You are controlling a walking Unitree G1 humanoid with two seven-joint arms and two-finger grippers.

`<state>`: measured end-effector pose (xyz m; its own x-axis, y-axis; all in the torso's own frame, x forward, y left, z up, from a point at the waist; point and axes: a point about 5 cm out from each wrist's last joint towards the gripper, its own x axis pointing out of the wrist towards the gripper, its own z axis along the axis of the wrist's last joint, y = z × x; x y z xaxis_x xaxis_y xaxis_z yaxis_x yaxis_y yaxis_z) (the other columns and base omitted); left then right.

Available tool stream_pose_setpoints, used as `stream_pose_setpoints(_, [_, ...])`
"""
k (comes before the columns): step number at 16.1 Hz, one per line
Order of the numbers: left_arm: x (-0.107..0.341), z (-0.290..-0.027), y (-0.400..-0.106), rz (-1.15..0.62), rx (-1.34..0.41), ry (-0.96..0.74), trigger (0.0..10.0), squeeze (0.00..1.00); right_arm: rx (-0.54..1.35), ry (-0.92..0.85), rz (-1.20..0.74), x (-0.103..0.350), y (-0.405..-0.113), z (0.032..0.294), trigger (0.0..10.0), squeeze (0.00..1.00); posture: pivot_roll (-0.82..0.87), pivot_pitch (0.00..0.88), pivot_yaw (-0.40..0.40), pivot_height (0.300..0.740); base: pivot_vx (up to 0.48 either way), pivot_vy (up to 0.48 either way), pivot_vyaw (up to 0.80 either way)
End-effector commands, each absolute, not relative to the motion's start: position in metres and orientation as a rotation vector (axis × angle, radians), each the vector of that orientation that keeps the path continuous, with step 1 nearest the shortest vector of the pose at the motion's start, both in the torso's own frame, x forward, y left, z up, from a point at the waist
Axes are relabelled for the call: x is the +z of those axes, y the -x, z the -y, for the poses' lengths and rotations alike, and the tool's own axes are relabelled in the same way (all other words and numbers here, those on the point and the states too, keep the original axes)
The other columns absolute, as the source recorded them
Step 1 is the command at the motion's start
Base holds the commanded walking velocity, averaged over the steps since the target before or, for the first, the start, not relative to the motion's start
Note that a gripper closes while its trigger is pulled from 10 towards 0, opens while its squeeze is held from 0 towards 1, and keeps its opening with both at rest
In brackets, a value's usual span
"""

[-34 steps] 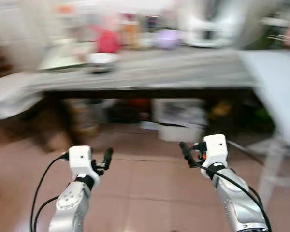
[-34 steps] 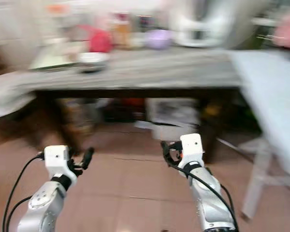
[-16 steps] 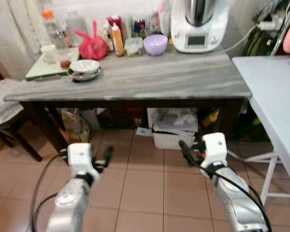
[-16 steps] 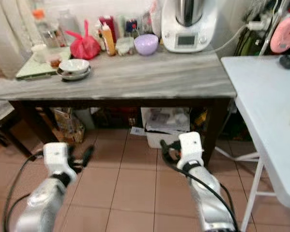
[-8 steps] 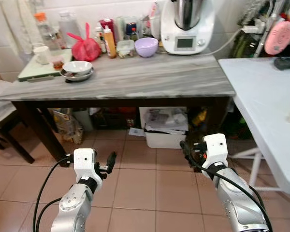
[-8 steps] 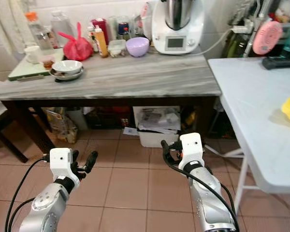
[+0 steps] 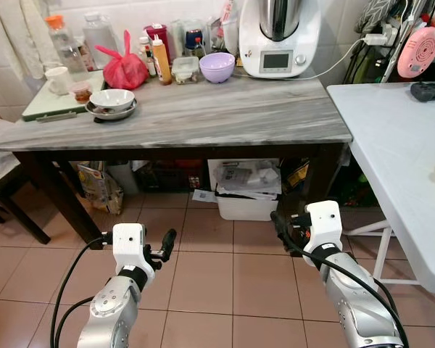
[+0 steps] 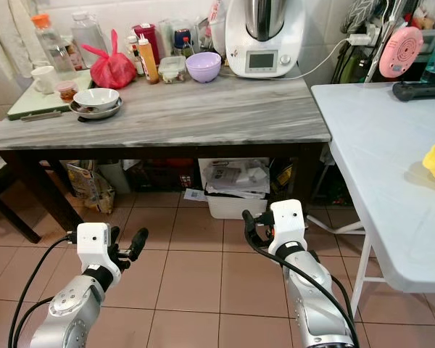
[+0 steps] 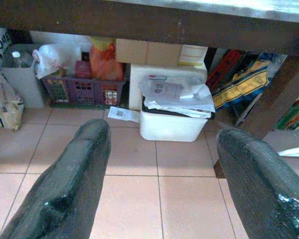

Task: Setting the table

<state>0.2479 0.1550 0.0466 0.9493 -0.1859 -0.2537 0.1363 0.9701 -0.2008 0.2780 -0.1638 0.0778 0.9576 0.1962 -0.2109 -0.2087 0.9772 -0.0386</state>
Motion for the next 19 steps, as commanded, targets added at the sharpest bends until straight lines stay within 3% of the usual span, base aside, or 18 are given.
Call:
stream_pose_setpoints(1, [0.044,-0.158,-0.246,-0.294,-0.157,0.159,10.0,0.0,0.207,0.061,-0.206,0.078,-0.279,0.162,10.0,0.0,-0.09,0.0,0.093,0.74,0.0,0.0,0.0])
stream_pose_setpoints(11, [0.043,-0.156,-0.245,-0.302,-0.164,0.146,10.0,0.0,0.201,0.056,-0.209,0.077,-0.279,0.162,10.0,0.0,-0.09,0.0,0.094,0.74,0.0,0.0,0.0])
stream_pose_setpoints(19, [0.095,-0.158,-0.239,-0.064,-0.18,0.083,10.0,0.0,0.157,0.132,0.003,0.125,-0.274,0.17,10.0,0.0,-0.09,0.0,0.103,0.74,0.0,0.0,0.0])
